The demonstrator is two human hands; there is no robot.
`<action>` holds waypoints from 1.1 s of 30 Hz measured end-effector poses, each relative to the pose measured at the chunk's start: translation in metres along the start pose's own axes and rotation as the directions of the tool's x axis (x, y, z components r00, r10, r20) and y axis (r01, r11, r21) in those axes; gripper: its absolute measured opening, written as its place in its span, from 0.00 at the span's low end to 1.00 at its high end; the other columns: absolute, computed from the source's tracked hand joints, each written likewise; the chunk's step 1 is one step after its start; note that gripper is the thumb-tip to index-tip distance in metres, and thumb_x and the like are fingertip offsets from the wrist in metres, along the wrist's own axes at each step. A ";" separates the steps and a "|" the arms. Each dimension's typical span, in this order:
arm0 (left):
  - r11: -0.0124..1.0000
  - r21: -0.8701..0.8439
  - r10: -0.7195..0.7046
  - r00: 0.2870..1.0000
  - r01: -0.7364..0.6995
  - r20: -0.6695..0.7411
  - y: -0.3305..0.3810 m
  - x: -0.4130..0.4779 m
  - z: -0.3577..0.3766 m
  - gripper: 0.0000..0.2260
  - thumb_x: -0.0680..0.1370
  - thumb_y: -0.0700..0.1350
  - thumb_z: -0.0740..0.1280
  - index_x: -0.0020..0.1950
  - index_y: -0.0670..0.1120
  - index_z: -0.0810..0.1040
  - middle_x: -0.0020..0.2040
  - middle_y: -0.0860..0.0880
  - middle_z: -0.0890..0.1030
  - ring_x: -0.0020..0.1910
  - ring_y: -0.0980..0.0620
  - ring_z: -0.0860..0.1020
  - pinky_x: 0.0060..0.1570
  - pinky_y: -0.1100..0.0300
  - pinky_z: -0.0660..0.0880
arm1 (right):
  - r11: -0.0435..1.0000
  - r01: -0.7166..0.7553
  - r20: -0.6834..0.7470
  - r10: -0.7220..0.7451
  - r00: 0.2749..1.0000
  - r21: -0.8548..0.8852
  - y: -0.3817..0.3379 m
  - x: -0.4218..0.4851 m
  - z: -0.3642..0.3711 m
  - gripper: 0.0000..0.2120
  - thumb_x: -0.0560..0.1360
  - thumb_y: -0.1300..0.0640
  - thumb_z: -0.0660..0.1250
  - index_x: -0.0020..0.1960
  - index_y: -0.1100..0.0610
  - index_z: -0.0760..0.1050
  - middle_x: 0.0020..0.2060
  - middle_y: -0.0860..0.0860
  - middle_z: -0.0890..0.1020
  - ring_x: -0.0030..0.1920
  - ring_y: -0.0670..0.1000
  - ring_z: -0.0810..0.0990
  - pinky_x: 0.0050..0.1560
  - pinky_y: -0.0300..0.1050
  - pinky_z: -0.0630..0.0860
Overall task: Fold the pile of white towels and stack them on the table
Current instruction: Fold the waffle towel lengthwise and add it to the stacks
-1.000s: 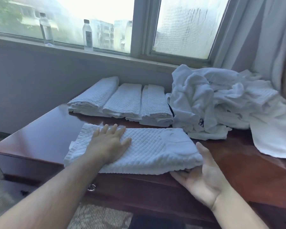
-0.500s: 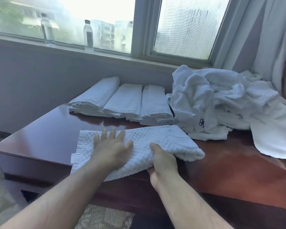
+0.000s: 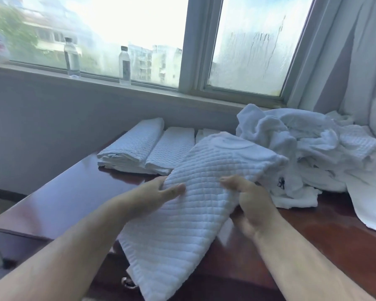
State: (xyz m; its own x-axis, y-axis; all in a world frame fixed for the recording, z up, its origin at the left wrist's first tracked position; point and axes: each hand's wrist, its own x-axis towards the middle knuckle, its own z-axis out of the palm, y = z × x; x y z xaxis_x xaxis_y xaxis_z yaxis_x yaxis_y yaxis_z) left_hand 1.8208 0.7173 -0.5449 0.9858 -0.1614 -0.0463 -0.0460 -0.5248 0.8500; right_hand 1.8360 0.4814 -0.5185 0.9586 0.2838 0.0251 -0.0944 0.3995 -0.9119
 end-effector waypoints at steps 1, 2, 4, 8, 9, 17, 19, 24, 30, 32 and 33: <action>0.997 -0.071 0.008 1.000 -0.006 0.025 -0.001 0.000 -0.004 0.29 0.71 0.76 0.63 0.65 0.62 0.78 0.61 0.60 0.83 0.60 0.58 0.81 0.67 0.49 0.73 | 1.000 0.023 0.029 -0.022 0.999 -0.012 -0.003 0.009 0.003 0.12 0.71 0.65 0.70 0.53 0.63 0.85 0.53 0.62 0.85 0.53 0.62 0.86 0.46 0.54 0.84; 0.990 -0.143 0.003 1.000 0.001 0.030 -0.004 -0.001 -0.008 0.26 0.72 0.74 0.65 0.63 0.62 0.80 0.60 0.59 0.83 0.59 0.57 0.82 0.66 0.49 0.74 | 0.999 0.040 0.044 -0.039 0.998 -0.023 -0.006 0.018 0.006 0.14 0.70 0.65 0.70 0.55 0.64 0.84 0.54 0.62 0.85 0.54 0.63 0.85 0.47 0.54 0.83; 0.967 -0.256 -0.012 1.000 0.012 -0.001 -0.010 -0.001 -0.017 0.24 0.73 0.71 0.68 0.62 0.58 0.82 0.59 0.54 0.84 0.59 0.52 0.83 0.65 0.47 0.74 | 0.998 0.046 0.054 -0.044 0.998 -0.042 -0.009 0.038 0.013 0.19 0.69 0.65 0.70 0.59 0.65 0.81 0.54 0.63 0.85 0.53 0.64 0.85 0.47 0.57 0.83; 0.893 -0.450 -0.044 0.998 0.021 -0.042 -0.025 0.002 -0.036 0.19 0.74 0.62 0.74 0.60 0.56 0.83 0.59 0.52 0.84 0.59 0.51 0.83 0.64 0.46 0.77 | 0.999 -0.025 0.077 0.028 0.997 -0.041 -0.010 0.080 0.026 0.18 0.71 0.67 0.68 0.60 0.69 0.78 0.53 0.67 0.84 0.52 0.69 0.84 0.45 0.65 0.81; 0.866 -0.499 -0.055 0.998 0.040 -0.015 -0.031 0.002 -0.041 0.21 0.72 0.61 0.76 0.63 0.57 0.81 0.61 0.53 0.84 0.60 0.51 0.82 0.62 0.47 0.78 | 0.998 -0.037 0.081 0.042 0.996 -0.059 -0.010 0.092 0.029 0.18 0.72 0.67 0.67 0.61 0.69 0.78 0.53 0.68 0.83 0.52 0.69 0.84 0.45 0.63 0.82; 0.745 -0.666 -0.092 0.994 0.030 -0.058 -0.061 0.013 -0.077 0.22 0.77 0.48 0.74 0.67 0.63 0.72 0.61 0.51 0.84 0.59 0.47 0.83 0.51 0.55 0.82 | 0.980 -0.099 0.171 0.128 0.977 -0.171 -0.007 0.190 0.067 0.19 0.77 0.62 0.66 0.67 0.67 0.74 0.59 0.65 0.82 0.58 0.66 0.83 0.56 0.63 0.81; 0.700 -0.714 -0.098 0.990 -0.004 -0.101 -0.063 0.020 -0.092 0.18 0.77 0.47 0.74 0.62 0.63 0.76 0.60 0.49 0.84 0.57 0.45 0.84 0.47 0.54 0.83 | 0.977 -0.114 0.206 0.151 0.967 -0.182 -0.005 0.211 0.077 0.19 0.78 0.60 0.66 0.67 0.66 0.75 0.58 0.64 0.83 0.57 0.64 0.83 0.52 0.58 0.82; 0.700 -0.714 -0.101 0.984 -0.034 -0.145 -0.067 0.044 -0.135 0.22 0.75 0.49 0.75 0.67 0.59 0.75 0.64 0.46 0.82 0.62 0.43 0.82 0.54 0.47 0.81 | 0.980 -0.114 0.266 0.156 0.951 -0.166 -0.002 0.265 0.103 0.20 0.77 0.59 0.67 0.67 0.66 0.75 0.59 0.63 0.83 0.58 0.63 0.84 0.49 0.55 0.83; 0.755 -0.654 -0.151 0.957 -0.050 -0.247 -0.062 0.080 -0.196 0.15 0.77 0.48 0.73 0.64 0.53 0.81 0.61 0.43 0.83 0.58 0.40 0.83 0.48 0.47 0.83 | 0.985 -0.106 0.280 0.141 0.950 -0.136 0.002 0.334 0.138 0.18 0.78 0.58 0.67 0.66 0.64 0.76 0.56 0.61 0.85 0.56 0.62 0.85 0.57 0.60 0.81; 0.779 -0.624 -0.163 0.940 -0.065 -0.301 -0.062 0.092 -0.218 0.16 0.77 0.50 0.73 0.65 0.53 0.81 0.60 0.42 0.84 0.58 0.40 0.83 0.50 0.46 0.82 | 0.989 -0.095 0.277 0.122 0.953 -0.109 0.003 0.359 0.151 0.16 0.78 0.58 0.67 0.64 0.64 0.76 0.54 0.61 0.85 0.53 0.62 0.86 0.52 0.59 0.83; 0.791 -0.609 -0.169 0.931 -0.068 -0.324 -0.063 0.098 -0.228 0.16 0.77 0.51 0.72 0.64 0.51 0.81 0.61 0.42 0.83 0.58 0.40 0.83 0.52 0.45 0.82 | 0.991 -0.091 0.268 0.113 0.957 -0.095 0.006 0.371 0.156 0.16 0.79 0.58 0.67 0.63 0.64 0.76 0.53 0.61 0.86 0.52 0.62 0.86 0.51 0.59 0.83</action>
State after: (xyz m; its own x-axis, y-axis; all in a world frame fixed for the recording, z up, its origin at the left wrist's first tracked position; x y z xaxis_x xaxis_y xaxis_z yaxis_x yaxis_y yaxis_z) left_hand 1.9570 0.9256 -0.4835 0.9778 0.2091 -0.0169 -0.0052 0.1048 0.9945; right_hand 2.1487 0.7250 -0.4508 0.8342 0.5507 0.0306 -0.1552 0.2875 -0.9451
